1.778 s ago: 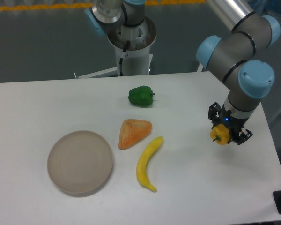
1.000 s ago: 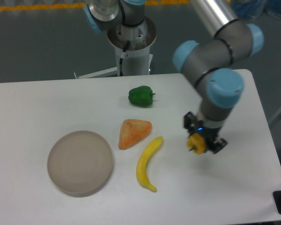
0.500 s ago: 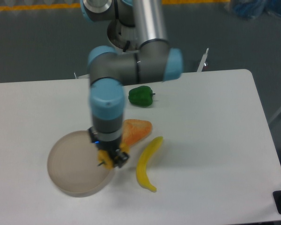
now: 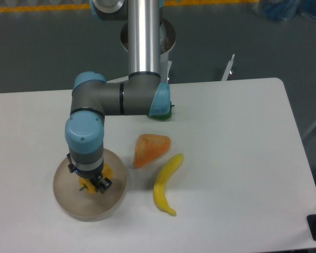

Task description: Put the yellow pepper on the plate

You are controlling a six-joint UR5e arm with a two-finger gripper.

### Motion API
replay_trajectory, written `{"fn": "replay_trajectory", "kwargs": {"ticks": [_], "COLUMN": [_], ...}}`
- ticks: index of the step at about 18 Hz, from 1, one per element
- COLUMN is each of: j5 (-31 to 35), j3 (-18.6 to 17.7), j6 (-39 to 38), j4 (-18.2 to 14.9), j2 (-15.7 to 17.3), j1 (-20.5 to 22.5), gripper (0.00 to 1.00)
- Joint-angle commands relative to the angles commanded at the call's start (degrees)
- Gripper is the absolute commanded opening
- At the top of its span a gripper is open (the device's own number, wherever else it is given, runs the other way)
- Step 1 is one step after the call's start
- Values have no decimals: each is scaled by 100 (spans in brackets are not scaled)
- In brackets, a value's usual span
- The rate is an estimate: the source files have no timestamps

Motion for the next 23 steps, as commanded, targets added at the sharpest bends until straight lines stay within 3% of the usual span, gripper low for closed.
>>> {"fn": "replay_trajectory", "kwargs": {"ticks": [2, 4, 5, 10, 13, 16, 23], "j5": [9, 26, 35, 44, 218, 1613, 1564], "j3": [0, -9, -9, 166, 369, 229, 97], "j6": [-9, -35, -88, -54, 165, 1043, 3178], "j4": [17, 18, 26, 18, 79, 36, -53], "j2": [-26, -44, -53, 166, 448, 597, 720], "j1": [-9, -9, -9, 52, 640, 1132, 2283], "gripper": [55, 96, 100, 100, 100, 100, 100]}}
